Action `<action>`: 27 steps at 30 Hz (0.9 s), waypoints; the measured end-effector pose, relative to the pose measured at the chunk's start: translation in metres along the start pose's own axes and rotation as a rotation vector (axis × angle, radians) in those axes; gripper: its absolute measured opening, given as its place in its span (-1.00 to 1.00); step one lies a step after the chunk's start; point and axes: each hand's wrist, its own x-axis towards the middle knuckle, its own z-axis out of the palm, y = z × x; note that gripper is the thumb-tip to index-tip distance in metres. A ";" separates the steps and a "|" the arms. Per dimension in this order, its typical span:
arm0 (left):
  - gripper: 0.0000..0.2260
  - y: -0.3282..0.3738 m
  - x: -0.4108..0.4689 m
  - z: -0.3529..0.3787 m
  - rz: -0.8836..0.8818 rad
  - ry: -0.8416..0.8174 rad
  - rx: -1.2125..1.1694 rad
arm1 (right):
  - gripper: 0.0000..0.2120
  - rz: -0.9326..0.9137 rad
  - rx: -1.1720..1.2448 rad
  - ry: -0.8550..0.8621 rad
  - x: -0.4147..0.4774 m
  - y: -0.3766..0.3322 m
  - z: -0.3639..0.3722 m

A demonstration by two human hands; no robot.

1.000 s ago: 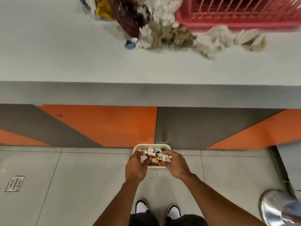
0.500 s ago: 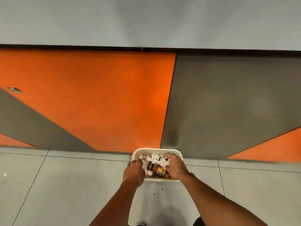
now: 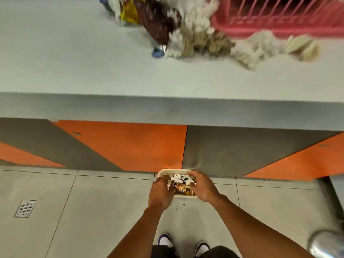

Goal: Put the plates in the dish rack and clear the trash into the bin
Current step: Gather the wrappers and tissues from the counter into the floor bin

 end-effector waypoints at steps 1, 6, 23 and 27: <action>-0.72 0.013 -0.014 -0.011 -0.005 0.024 -0.063 | -0.56 -0.011 0.013 -0.002 -0.014 -0.011 -0.010; -0.84 0.095 -0.089 -0.087 0.042 0.176 -0.395 | -0.71 -0.116 0.105 0.011 -0.091 -0.078 -0.080; -0.91 0.298 -0.213 -0.281 0.495 0.134 -0.644 | -0.76 -0.292 0.478 0.443 -0.272 -0.194 -0.287; -0.86 0.313 -0.191 -0.272 0.489 0.069 -0.513 | -0.75 -0.230 0.445 0.541 -0.267 -0.181 -0.307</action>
